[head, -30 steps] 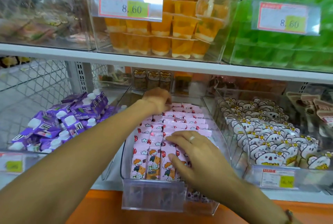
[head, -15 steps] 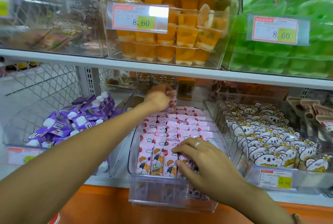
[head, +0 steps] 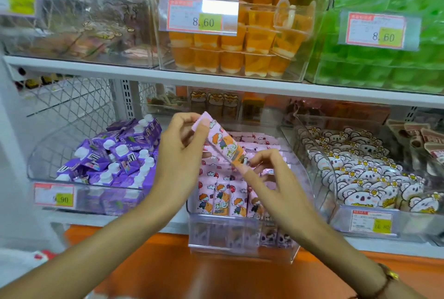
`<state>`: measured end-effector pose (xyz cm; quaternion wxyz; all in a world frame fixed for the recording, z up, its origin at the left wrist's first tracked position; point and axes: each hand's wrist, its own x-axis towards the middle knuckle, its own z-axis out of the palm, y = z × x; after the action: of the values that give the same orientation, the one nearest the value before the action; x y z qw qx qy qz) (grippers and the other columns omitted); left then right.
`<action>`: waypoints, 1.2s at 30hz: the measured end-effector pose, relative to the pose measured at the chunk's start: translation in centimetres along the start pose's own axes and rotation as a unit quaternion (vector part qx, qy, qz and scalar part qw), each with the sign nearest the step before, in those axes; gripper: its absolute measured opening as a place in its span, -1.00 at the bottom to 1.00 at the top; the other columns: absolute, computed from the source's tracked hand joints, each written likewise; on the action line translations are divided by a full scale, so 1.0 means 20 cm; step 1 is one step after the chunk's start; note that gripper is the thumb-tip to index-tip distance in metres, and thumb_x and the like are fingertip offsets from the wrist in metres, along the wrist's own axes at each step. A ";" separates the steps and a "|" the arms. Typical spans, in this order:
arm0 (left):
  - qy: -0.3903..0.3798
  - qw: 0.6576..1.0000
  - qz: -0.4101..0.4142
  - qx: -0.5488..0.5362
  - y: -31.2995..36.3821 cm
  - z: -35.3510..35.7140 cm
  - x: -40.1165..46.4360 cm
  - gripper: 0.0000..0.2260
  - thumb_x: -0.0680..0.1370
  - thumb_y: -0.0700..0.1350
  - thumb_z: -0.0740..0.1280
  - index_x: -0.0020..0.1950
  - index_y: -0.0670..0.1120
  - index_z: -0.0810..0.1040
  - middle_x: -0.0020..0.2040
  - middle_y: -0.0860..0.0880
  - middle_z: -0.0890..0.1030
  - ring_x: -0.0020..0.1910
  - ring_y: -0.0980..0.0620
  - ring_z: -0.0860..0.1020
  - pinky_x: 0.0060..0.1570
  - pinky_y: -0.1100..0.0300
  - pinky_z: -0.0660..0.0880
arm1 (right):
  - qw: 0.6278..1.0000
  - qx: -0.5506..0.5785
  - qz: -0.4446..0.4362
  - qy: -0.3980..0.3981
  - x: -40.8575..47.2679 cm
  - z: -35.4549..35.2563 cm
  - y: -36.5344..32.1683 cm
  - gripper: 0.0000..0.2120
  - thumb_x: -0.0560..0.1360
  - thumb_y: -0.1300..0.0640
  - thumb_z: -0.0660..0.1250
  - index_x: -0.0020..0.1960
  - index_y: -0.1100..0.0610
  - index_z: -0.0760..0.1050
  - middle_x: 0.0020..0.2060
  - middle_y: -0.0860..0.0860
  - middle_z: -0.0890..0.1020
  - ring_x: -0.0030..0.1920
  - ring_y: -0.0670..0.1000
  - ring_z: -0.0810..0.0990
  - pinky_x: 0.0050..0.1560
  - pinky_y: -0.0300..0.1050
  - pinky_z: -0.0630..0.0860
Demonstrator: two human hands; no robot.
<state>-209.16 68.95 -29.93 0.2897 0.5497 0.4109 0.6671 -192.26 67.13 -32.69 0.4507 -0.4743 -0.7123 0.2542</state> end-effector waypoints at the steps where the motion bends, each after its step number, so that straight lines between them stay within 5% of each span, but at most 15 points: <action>1: -0.006 1.000 -0.003 -0.001 0.01 -0.01 -0.01 -0.95 0.59 -0.08 0.27 -0.07 0.03 0.49 -0.22 0.08 0.67 -0.18 0.13 0.64 -0.08 0.00 0.60 | 1.000 -0.017 -0.004 0.003 0.00 0.01 -0.01 -0.62 0.36 -0.35 0.19 -0.01 -0.09 0.36 -0.08 -0.21 0.45 -0.03 -0.15 0.45 -0.02 -0.18 0.44; 4: -0.029 0.999 -0.033 -0.017 0.02 -0.03 -0.02 -0.94 0.59 -0.09 0.27 -0.06 -0.01 0.52 -0.25 0.08 0.69 -0.25 0.19 0.63 -0.23 0.13 0.61 | 0.998 -0.055 -0.016 0.007 0.01 0.01 -0.03 -0.55 0.37 -0.33 0.20 0.14 -0.09 0.35 0.04 -0.24 0.41 0.07 -0.21 0.41 0.02 -0.34 0.37; 9: -0.093 0.991 -0.070 -0.071 0.02 -0.02 -0.08 -0.91 0.58 -0.14 0.27 0.00 -0.07 0.57 -0.26 0.15 0.68 -0.29 0.25 0.64 -0.41 0.41 0.50 | 0.987 0.124 0.068 -0.076 0.03 0.02 -0.04 -0.77 0.46 0.14 0.42 0.06 -0.10 0.55 -0.10 -0.10 0.63 -0.13 -0.17 0.59 -0.11 -0.36 0.51; 12: -0.116 0.987 -0.086 -0.077 -0.01 -0.02 -0.08 -0.85 0.59 -0.09 0.25 0.14 0.01 0.53 -0.07 0.20 0.67 -0.14 0.21 0.66 -0.25 0.32 0.58 | 0.968 0.198 0.137 -0.074 0.03 0.01 -0.02 -0.77 0.46 0.10 0.41 0.12 -0.01 0.60 -0.02 0.02 0.70 -0.05 -0.10 0.64 0.01 -0.24 0.56; 15: -0.157 0.986 -0.061 0.008 -0.05 -0.02 -0.09 -0.80 0.55 -0.09 0.32 0.13 0.14 0.48 0.15 0.19 0.57 0.04 0.26 0.59 -0.02 0.25 0.57 | 0.938 0.286 0.189 -0.043 0.05 0.00 -0.02 -0.67 0.44 0.04 0.41 0.18 0.08 0.58 0.01 0.00 0.70 0.04 -0.08 0.66 -0.09 -0.27 0.56; 20: -0.205 0.975 -0.035 0.072 -0.07 0.00 -0.15 -0.63 0.43 0.02 0.48 0.17 0.23 0.46 0.10 0.37 0.53 0.06 0.37 0.51 -0.10 0.41 0.52 | 0.928 0.322 0.188 -0.025 0.04 -0.01 -0.03 -0.64 0.37 0.01 0.46 0.13 0.08 0.60 -0.01 0.08 0.70 -0.06 -0.07 0.68 -0.20 -0.33 0.54; 24: -0.178 0.981 -0.022 0.077 -0.08 0.01 -0.15 -0.63 0.39 -0.03 0.51 0.11 0.22 0.48 0.06 0.28 0.58 0.03 0.32 0.55 -0.11 0.32 0.55 | 0.923 0.343 0.173 -0.020 0.04 -0.01 -0.02 -0.61 0.30 0.05 0.47 0.10 0.11 0.57 -0.11 0.02 0.71 -0.15 -0.09 0.68 -0.20 -0.29 0.56; 29: -0.227 0.971 -0.018 0.080 -0.09 0.02 -0.14 -0.64 0.47 -0.15 0.46 0.11 0.23 0.47 0.09 0.30 0.57 0.10 0.45 0.49 -0.01 0.52 0.43 | 0.926 0.352 0.132 -0.038 0.04 -0.04 -0.01 -0.86 0.49 0.10 0.32 -0.02 0.00 0.65 -0.01 -0.06 0.69 0.04 -0.10 0.64 0.08 -0.16 0.55; 33: -0.235 0.965 0.013 0.117 -0.07 0.01 -0.15 -0.62 0.50 -0.10 0.41 0.16 0.33 0.44 0.10 0.47 0.50 0.12 0.40 0.49 0.04 0.50 0.43 | 0.933 0.335 0.133 -0.004 0.04 -0.05 -0.02 -0.66 0.43 0.10 0.40 0.20 0.09 0.54 0.07 -0.03 0.67 0.07 -0.08 0.64 0.03 -0.20 0.58; 36: -0.212 0.968 0.018 0.136 -0.08 0.01 -0.15 -0.58 0.46 -0.02 0.46 0.26 0.26 0.47 0.12 0.33 0.52 0.04 0.25 0.55 0.00 0.31 0.53 | 0.934 0.331 0.130 0.042 0.03 -0.05 -0.02 -0.55 0.32 0.12 0.49 0.18 0.12 0.52 0.00 -0.01 0.69 -0.01 -0.06 0.68 -0.16 -0.30 0.56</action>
<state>-208.41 67.29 -32.73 0.2808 0.7198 0.4170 0.4787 -191.77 67.47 -31.61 0.5746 -0.3973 -0.5003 0.5115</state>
